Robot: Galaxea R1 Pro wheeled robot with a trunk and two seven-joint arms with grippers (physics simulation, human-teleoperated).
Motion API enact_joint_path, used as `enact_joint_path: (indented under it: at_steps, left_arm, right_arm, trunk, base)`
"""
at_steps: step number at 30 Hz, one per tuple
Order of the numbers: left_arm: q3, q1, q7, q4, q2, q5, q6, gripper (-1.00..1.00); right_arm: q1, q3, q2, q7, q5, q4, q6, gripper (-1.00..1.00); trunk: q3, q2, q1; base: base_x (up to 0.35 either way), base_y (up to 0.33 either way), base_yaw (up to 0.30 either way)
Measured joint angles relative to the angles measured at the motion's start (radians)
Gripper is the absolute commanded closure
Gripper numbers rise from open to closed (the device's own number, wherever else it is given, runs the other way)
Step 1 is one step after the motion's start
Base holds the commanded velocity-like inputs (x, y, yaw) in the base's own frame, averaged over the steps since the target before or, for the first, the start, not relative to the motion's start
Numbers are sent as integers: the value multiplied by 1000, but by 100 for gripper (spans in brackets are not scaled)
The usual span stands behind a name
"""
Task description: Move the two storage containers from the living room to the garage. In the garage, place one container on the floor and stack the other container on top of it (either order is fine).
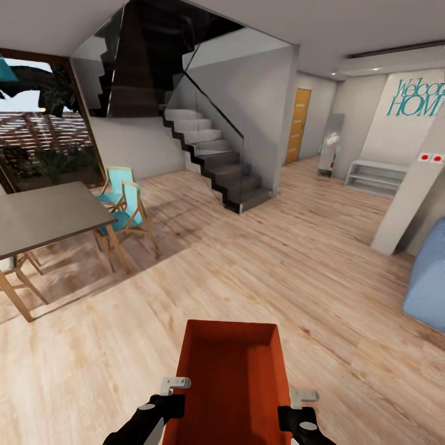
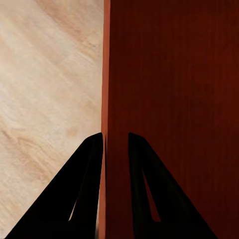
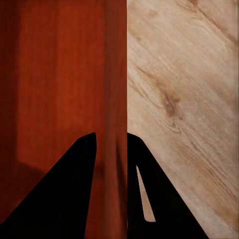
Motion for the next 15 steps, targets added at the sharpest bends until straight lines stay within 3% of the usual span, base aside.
enact_joint_path:
  at_steps: [15]
  left_arm:
    - [-1, 0, 0, -1, 1, 1, 6, 100]
  right_arm:
    - [0, 4, 1, -2, -6, 1, 2, 100]
  trunk:
    - [0, 0, 0]
  base:
    - [323, 0, -4]
